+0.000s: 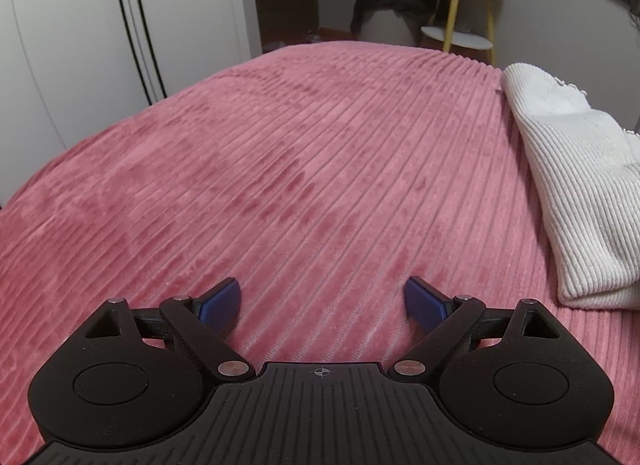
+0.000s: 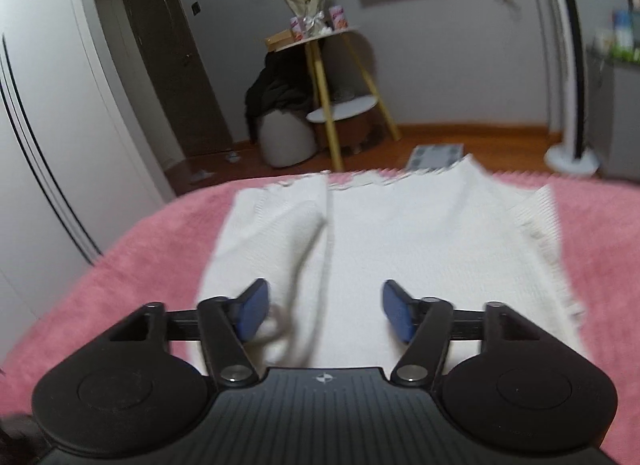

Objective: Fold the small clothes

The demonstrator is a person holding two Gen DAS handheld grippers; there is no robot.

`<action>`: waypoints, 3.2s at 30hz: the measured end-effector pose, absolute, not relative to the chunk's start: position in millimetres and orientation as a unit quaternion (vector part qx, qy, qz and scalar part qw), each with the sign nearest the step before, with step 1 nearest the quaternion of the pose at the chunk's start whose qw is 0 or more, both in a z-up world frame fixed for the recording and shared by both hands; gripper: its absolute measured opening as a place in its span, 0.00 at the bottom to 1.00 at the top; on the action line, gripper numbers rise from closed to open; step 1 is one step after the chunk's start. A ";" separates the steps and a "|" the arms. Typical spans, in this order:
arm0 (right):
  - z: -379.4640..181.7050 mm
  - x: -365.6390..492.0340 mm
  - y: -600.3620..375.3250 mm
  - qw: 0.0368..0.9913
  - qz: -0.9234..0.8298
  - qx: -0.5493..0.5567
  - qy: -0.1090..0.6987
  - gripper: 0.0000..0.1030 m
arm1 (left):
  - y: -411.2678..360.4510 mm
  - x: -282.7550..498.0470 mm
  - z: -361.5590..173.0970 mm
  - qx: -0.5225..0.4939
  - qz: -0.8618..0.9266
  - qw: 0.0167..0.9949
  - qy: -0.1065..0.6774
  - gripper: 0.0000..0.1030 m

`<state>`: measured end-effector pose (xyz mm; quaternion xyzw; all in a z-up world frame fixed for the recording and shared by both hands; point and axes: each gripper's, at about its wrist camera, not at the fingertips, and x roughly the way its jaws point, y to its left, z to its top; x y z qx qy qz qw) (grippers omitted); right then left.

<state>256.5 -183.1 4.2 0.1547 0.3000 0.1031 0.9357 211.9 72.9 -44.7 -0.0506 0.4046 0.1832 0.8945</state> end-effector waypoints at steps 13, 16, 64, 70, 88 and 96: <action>-20.4 295.7 -151.2 0.899 0.172 0.177 0.361 0.23 | 68.8 211.5 -44.7 -0.054 0.178 0.898 0.400 0.91; -3.8 281.4 -144.2 0.929 0.152 0.109 0.320 0.19 | 64.2 209.3 -41.1 -0.056 0.160 0.906 0.387 0.91; -15.3 218.6 -289.7 0.916 0.005 0.255 0.311 0.48 | 3.9 204.8 -50.2 -0.060 0.018 0.922 0.381 0.93; -32.4 244.1 -297.3 0.889 0.039 0.326 0.319 0.18 | 2.9 206.1 -50.0 -0.059 0.020 0.921 0.384 0.93; -6.8 233.7 -230.7 0.960 -0.080 -0.057 0.264 0.38 | 1.8 206.6 -50.5 -0.057 0.017 0.919 0.390 0.94; -3.8 247.1 -214.3 0.973 -0.025 -0.090 0.210 0.28 | -3.5 208.0 -37.2 -0.088 -0.016 0.922 0.377 0.94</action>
